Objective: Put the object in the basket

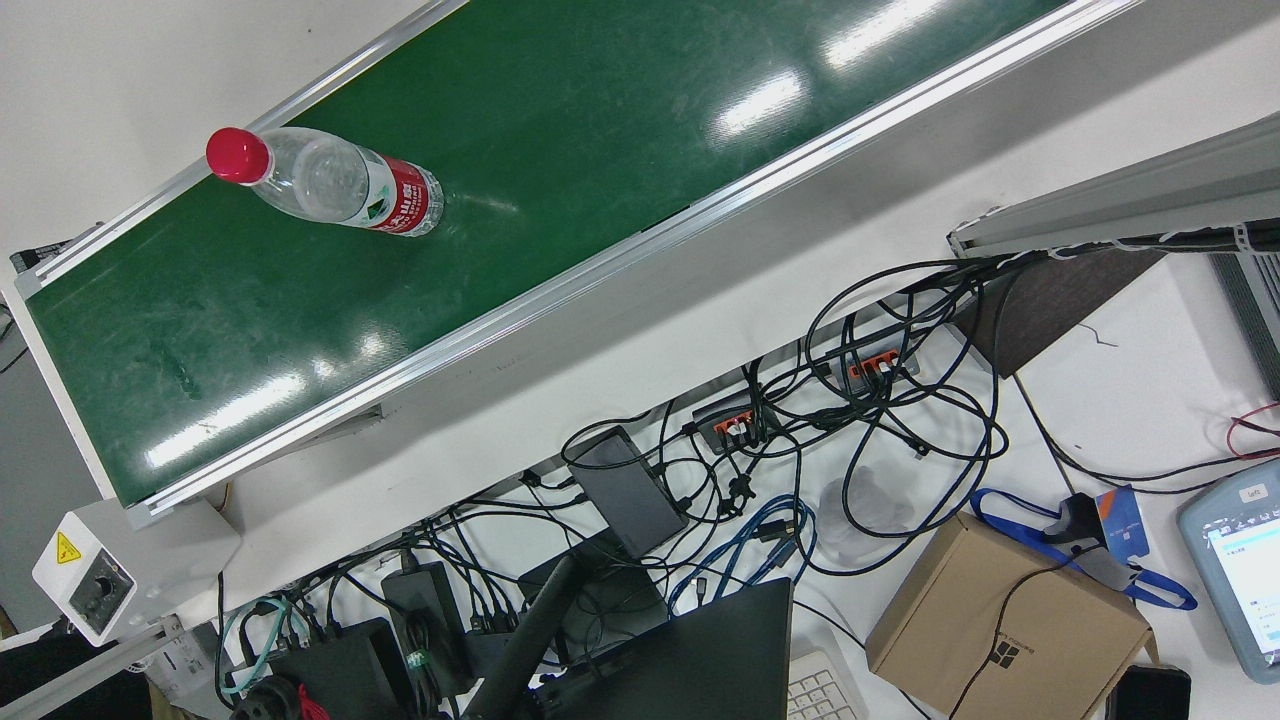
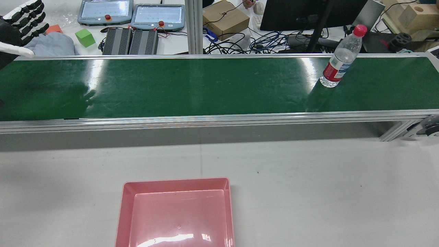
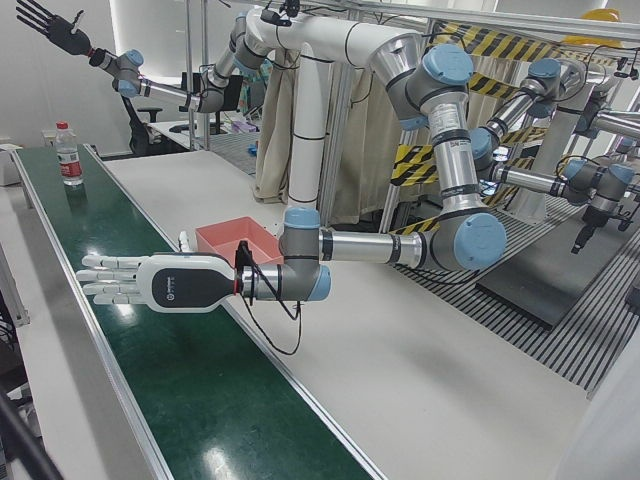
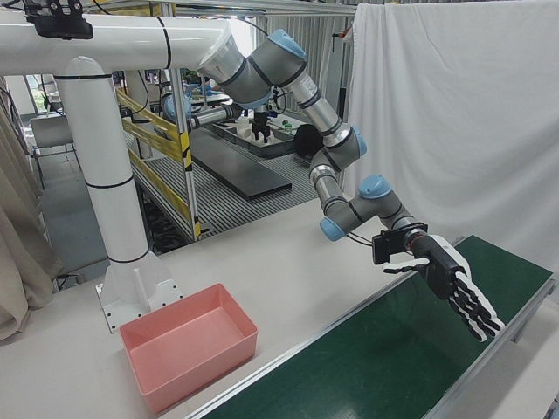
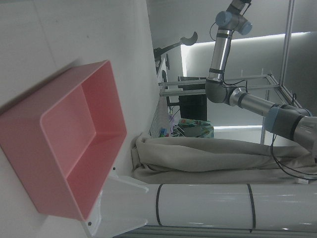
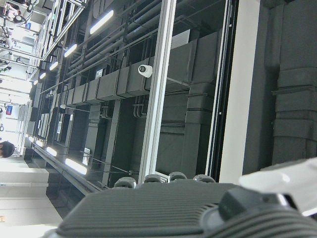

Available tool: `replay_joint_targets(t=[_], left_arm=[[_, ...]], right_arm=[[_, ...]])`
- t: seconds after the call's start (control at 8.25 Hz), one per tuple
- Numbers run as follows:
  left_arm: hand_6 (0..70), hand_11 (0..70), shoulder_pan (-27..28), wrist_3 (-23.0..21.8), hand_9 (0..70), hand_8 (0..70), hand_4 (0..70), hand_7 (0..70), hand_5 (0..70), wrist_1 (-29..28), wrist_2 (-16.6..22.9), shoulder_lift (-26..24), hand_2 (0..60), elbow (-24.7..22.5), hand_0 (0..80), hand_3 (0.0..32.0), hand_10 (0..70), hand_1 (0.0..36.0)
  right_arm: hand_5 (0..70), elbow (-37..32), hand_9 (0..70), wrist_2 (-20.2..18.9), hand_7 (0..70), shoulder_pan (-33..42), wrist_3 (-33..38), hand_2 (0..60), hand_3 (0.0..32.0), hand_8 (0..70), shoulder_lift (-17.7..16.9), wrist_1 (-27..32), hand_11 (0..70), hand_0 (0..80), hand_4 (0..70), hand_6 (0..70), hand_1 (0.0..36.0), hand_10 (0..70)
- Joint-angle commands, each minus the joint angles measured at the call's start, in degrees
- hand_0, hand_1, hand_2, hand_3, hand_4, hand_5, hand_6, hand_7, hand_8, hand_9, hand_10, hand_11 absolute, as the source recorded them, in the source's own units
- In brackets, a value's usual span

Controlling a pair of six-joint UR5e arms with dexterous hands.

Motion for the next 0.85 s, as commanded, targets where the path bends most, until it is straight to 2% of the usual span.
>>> replay_joint_targets(t=[0.0,0.73], left_arm=[[2.8,7.6,0.2,0.21,3.3,2.1,2.8,0.0,8.9,-0.01,0.0,0.0,0.0,0.39,58.0,0.0,3.5,19.2],[3.1,7.7,1.51,0.39,3.3,2.1,3.7,0.0,9.2,0.08,-0.09,0.0,0.0,0.65,57.5,0.0,3.6,18.7]], right_arm=[[0.0,0.22,0.0,0.0,0.0,0.06,0.0,0.0,0.0,0.0,0.0,0.0,0.0,0.0,0.0,0.0,0.0,0.0],[0.0,0.4,0.0,0.0,0.0,0.06,0.0,0.0,0.0,0.0,0.0,0.0,0.0,0.0,0.0,0.0,0.0,0.0]])
